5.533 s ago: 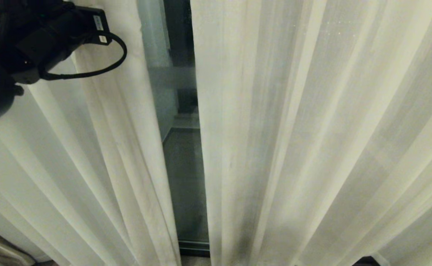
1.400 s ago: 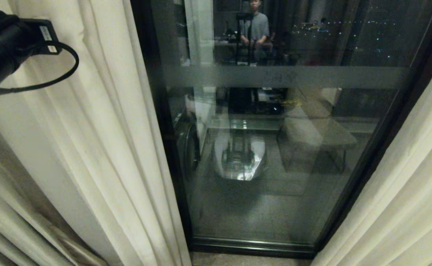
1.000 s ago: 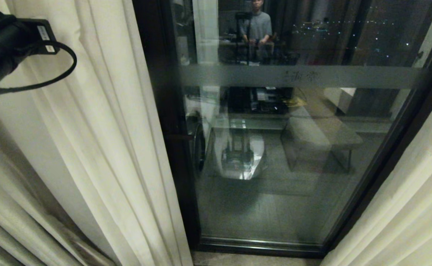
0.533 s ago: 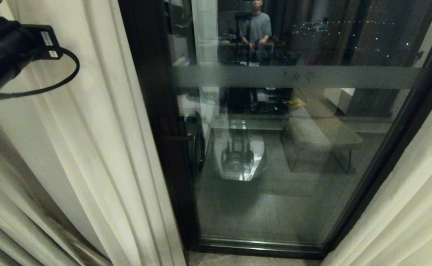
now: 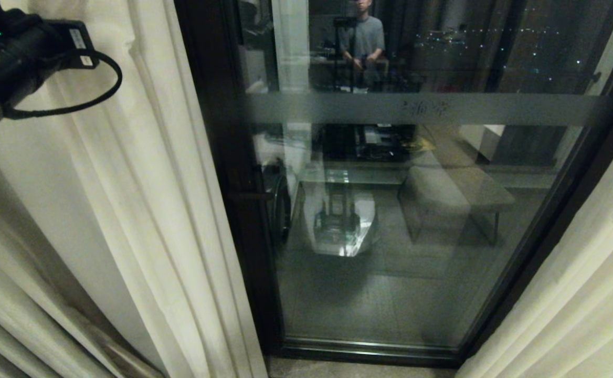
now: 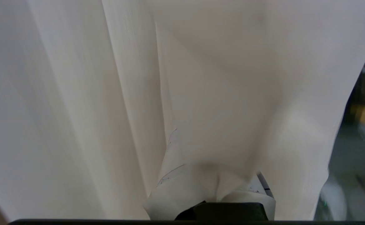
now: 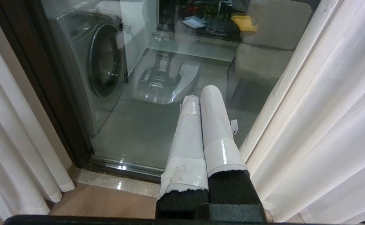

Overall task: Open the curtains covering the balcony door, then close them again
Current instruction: Pull the inner curtains open on both sides

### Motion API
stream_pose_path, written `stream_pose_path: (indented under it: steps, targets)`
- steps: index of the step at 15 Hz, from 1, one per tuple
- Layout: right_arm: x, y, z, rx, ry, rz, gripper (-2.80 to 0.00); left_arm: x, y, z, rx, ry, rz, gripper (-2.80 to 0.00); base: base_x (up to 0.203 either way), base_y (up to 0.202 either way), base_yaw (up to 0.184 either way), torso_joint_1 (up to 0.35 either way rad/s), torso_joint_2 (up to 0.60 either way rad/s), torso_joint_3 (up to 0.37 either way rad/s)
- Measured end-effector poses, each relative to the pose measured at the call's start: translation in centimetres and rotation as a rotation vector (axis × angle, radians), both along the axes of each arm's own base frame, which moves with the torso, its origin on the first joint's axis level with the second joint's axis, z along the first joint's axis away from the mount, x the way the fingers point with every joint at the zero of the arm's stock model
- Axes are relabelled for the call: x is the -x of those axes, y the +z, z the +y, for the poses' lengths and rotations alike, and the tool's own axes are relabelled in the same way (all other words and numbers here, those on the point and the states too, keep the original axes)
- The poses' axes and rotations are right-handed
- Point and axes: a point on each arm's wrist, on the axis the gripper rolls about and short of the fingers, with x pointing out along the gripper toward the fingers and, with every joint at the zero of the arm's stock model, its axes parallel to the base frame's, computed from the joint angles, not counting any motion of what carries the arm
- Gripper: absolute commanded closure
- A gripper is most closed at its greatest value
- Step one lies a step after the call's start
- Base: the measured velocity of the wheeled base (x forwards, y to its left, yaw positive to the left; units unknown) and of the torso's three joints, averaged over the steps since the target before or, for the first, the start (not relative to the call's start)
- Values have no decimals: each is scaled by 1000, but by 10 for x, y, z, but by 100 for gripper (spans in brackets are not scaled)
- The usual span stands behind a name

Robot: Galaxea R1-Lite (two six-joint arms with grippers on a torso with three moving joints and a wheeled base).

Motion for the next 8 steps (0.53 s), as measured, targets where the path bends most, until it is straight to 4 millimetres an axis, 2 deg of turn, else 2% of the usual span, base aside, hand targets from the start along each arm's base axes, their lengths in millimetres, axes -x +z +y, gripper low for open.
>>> stream_pose_path:
  steps: [3, 8]
  targets:
    - [0, 0, 0, 0, 0, 0, 0, -17, 8, 9, 38, 14, -21, 0, 0, 0, 0, 0, 0, 0]
    - [0, 0, 0, 0, 0, 0, 0, -31, 14, 53, 77, 68, -36, 0, 0, 0, 0, 0, 0, 0]
